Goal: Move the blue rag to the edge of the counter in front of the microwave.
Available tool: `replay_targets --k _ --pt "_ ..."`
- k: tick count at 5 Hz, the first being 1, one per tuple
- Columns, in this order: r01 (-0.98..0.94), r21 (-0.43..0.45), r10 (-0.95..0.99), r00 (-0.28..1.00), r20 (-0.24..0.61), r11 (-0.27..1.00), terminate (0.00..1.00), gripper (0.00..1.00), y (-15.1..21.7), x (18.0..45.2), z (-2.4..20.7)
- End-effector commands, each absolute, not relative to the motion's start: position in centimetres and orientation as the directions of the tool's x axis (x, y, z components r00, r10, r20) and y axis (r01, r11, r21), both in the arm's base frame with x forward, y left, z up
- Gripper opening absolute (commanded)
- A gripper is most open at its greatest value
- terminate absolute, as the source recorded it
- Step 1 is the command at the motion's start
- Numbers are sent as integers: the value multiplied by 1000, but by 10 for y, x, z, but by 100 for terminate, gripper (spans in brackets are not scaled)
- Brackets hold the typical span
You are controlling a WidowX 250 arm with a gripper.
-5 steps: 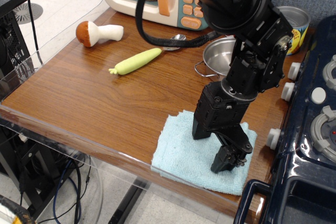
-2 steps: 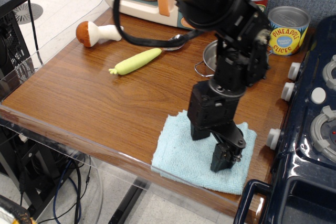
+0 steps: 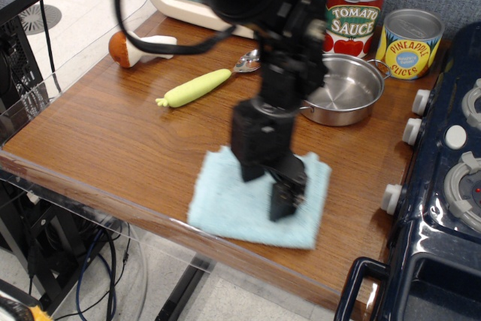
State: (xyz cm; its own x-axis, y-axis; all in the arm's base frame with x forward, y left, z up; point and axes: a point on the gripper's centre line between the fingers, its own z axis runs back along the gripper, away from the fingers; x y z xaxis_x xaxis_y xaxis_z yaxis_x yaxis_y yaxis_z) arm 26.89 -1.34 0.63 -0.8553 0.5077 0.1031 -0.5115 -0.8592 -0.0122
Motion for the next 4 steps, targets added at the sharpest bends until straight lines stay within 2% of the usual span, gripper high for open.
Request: replay_targets --k 1,4 --pt "-297 -1 293 -944 149 -955 0 100 45 248 -1" --pt "-2 -74 -11 -985 174 -997 0 100 122 238 12"
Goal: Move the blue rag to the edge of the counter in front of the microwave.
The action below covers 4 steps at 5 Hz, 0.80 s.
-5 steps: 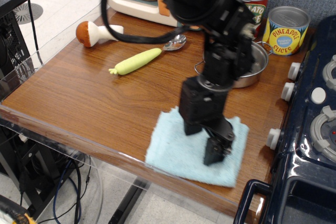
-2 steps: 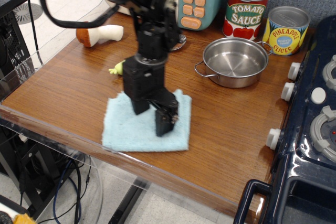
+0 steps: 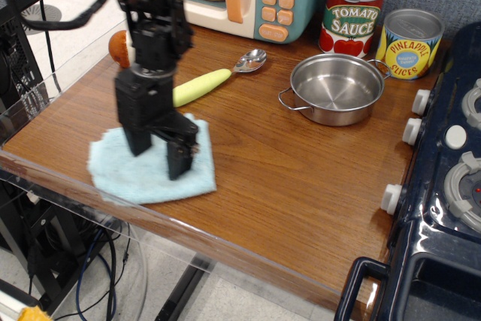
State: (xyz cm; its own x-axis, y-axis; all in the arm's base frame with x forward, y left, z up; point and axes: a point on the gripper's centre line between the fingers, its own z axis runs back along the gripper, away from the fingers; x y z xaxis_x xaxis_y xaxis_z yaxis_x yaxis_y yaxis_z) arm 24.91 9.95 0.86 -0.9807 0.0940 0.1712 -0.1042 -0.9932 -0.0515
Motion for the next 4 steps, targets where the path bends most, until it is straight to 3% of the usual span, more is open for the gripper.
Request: replay_targets --k 1,4 --pt "65 -79 -79 -980 184 -995 0 100 141 239 12" --pt "181 -105 -197 -966 168 -978 0 100 185 249 18"
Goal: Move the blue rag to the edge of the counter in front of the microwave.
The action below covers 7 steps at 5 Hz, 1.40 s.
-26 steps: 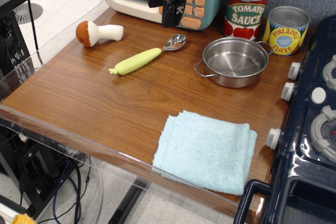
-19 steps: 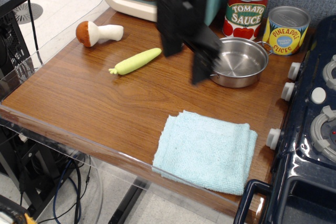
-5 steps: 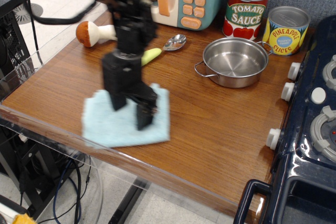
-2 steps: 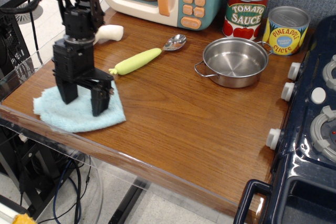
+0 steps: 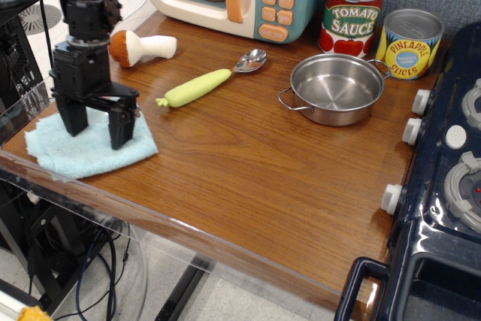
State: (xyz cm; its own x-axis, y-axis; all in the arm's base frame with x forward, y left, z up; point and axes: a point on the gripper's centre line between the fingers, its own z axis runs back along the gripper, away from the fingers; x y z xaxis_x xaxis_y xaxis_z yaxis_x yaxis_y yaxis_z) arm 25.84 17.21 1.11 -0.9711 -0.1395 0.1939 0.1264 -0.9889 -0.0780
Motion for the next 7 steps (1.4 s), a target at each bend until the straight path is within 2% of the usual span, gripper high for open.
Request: replay_targets --k 1,3,5,7 --pt "185 -117 -201 -969 143 -976 0 100 193 257 21" --pt "121 -135 -133 -988 83 -983 0 100 190 277 34" --pt "86 -144 -91 -995 30 -986 0 100 174 281 51" --pt "58 -154 -55 -998 -22 -986 0 100 160 282 82"
